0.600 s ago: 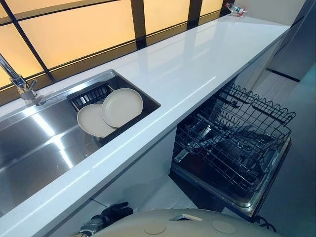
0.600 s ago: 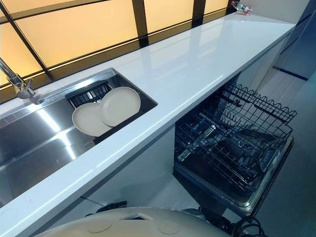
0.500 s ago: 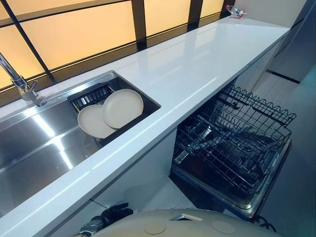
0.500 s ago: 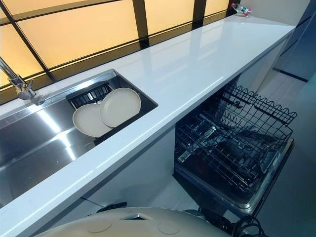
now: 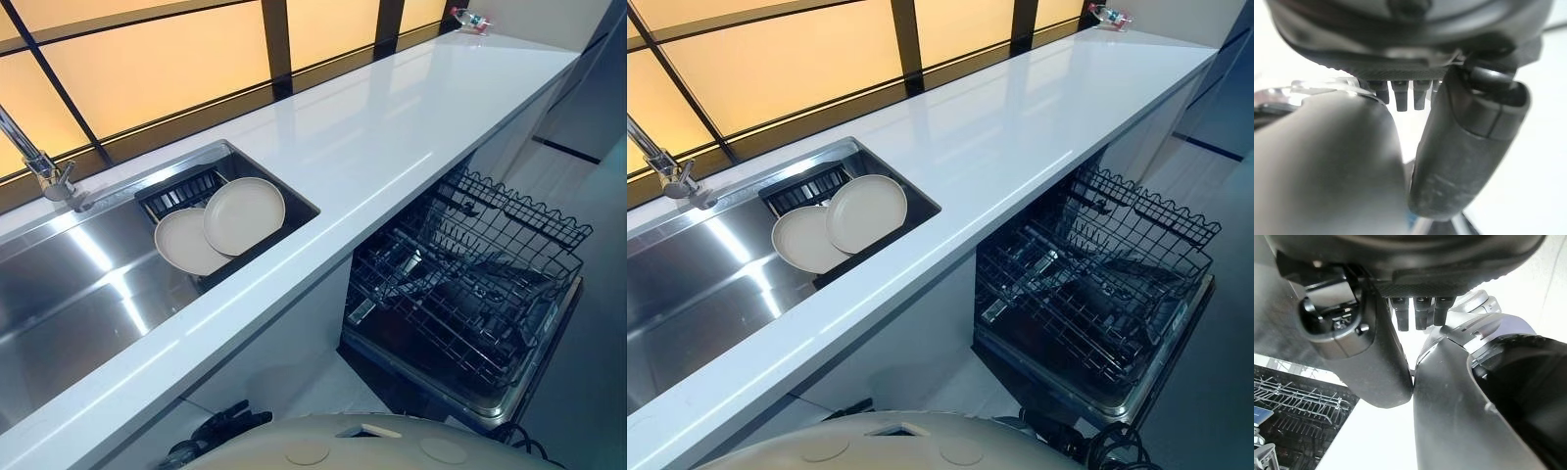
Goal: Pick up plates and place into dishwasher.
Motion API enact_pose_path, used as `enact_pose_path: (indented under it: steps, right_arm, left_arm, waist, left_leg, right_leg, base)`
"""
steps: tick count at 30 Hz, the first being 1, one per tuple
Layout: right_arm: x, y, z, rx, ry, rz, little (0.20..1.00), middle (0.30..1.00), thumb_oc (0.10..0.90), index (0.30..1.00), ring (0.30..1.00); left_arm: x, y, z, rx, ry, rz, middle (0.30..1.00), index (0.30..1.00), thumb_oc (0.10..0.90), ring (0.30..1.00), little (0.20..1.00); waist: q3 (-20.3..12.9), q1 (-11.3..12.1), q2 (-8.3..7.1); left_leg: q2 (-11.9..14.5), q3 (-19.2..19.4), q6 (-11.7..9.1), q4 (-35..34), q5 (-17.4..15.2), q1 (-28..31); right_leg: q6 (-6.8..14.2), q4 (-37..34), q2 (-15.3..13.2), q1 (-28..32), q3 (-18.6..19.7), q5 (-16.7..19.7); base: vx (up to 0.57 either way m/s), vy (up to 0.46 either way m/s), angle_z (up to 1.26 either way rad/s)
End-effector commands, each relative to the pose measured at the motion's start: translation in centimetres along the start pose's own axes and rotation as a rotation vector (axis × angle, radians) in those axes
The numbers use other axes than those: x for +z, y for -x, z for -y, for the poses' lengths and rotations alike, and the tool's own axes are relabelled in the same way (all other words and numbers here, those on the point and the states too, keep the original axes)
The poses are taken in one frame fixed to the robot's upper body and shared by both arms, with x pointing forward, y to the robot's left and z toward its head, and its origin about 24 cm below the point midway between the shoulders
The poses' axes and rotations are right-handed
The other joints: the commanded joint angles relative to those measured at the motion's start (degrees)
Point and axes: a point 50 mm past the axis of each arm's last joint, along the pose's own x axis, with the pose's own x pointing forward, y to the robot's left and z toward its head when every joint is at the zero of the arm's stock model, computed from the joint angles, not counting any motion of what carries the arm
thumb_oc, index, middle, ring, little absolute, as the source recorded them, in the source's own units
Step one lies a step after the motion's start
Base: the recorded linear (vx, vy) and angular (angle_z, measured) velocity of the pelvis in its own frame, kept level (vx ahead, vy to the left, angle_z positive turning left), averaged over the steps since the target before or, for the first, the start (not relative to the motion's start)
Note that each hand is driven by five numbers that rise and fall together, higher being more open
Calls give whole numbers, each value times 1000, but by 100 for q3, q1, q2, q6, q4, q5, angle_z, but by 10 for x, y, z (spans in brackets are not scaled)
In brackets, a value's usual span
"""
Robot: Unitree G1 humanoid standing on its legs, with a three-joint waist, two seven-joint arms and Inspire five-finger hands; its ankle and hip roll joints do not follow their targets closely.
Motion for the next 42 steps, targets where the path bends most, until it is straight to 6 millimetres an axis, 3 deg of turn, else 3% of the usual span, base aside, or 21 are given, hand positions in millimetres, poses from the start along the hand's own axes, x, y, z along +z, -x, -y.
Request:
enact_pose_path:
  steps: [1, 6, 11, 13, 15, 16, 19, 26, 29, 38, 41, 42]
  right_arm:
    - [10, -8, -29, 82, 47, -9, 900, 900, 800, 900, 900]
    - [18, -6, -27, 66, 98, -4, 900, 900, 800, 900, 900]
    - [22, -6, -30, 64, 117, 2, 900, 900, 800, 900, 900]
    - [21, -6, -31, 67, 119, 4, 900, 900, 800, 900, 900]
    - [21, -7, -33, 70, 120, 5, 900, 900, 800, 900, 900]
    - [20, -7, -34, 71, 119, 5, 900, 900, 800, 900, 900]
    - [20, -8, -37, 78, 118, 5, 900, 900, 800, 900, 900]
    - [16, -9, -36, 77, 124, -2, 900, 900, 800, 900, 900]
    - [14, -8, -35, 80, 127, -9, 900, 900, 800, 900, 900]
    - [12, -7, -29, 65, 178, -25, 900, 900, 800, 900, 900]
    - [16, -5, -23, 39, 202, -15, 900, 900, 800, 900, 900]
    - [19, -4, -22, 31, 199, -7, 900, 900, 800, 900, 900]
  left_arm:
    - [53, -12, 52, -381, -47, 189, 900, 900, 800, 900, 900]
    - [79, -6, 99, -735, -170, 158, 900, 900, 800, 900, 900]
    - [98, 14, 151, -1128, -91, 138, 900, 900, 800, 900, 900]
    - [109, 30, 180, -1318, -41, 128, 900, 900, 800, 900, 900]
    - [113, 40, 195, -1424, -24, 120, 900, 900, 800, 900, 900]
    - [120, 54, 214, -1540, -43, 138, 900, 900, 800, 900, 900]
    - [133, 82, 244, -1693, -136, 186, 900, 900, 800, 900, 900]
    - [158, 128, 271, -1796, -377, 306, 900, 900, 800, 900, 900]
    - [164, 134, 273, -1772, -406, 331, 900, 900, 800, 900, 900]
    - [172, 140, 273, -1786, -342, 334, 900, 900, 800, 900, 900]
    - [185, 168, 283, -1896, -226, 428, 900, 900, 800, 900, 900]
    - [199, 189, 286, -1928, -138, 525, 900, 900, 800, 900, 900]
  waist:
    - [181, -80, 36]
    - [207, -131, 142]
    - [237, -140, 190]
    - [253, -139, 182]
    - [262, -141, 174]
    - [278, -145, 156]
    - [301, -158, 122]
    - [311, -225, 105]
    - [303, -254, 103]
    - [306, -259, 66]
    - [361, -219, 34]
    - [386, -187, 18]
  left_leg:
    - [-514, -34, 344, 65, -606, 64]
    - [-515, -40, 369, 37, -599, 75]
    - [-512, -52, 393, 37, -608, 69]
    - [-508, -64, 402, 37, -610, 52]
    - [-505, -68, 409, 37, -613, 45]
    - [-496, -69, 413, 37, -618, 39]
    - [-473, -66, 417, 37, -615, 24]
    - [-431, -31, 413, 37, -605, 35]
    - [-409, -17, 407, 37, -593, 46]
    - [-249, -14, 257, 37, -409, -103]
    - [-169, 11, 204, 37, -331, -202]
    - [-158, -8, 211, 37, -329, -216]
  right_leg:
    - [450, 106, -118, 153, -408, -308]
    - [482, 148, -131, 144, -422, -319]
    - [487, 167, -141, 147, -435, -320]
    - [485, 175, -145, 133, -425, -319]
    - [481, 180, -143, 127, -418, -321]
    - [477, 189, -141, 120, -414, -324]
    - [468, 216, -129, 102, -409, -331]
    - [473, 190, -104, 143, -377, -311]
    - [476, 169, -94, 159, -371, -294]
    - [437, -109, 14, 196, -416, -153]
    - [389, -133, 50, 201, -447, -144]
    - [356, -117, 59, 205, -445, -155]
  base:
    - [0, 0, 0]
    - [-2, 11, 3]
    - [-6, 1, 7]
    - [-12, -11, -2]
    - [-11, -16, 2]
    - [-23, -40, 4]
    - [-20, -46, -1]
    - [11, -38, -22]
    - [26, -38, -15]
    - [-6, -60, 2]
    - [-41, -82, 5]
    - [-32, -62, 9]
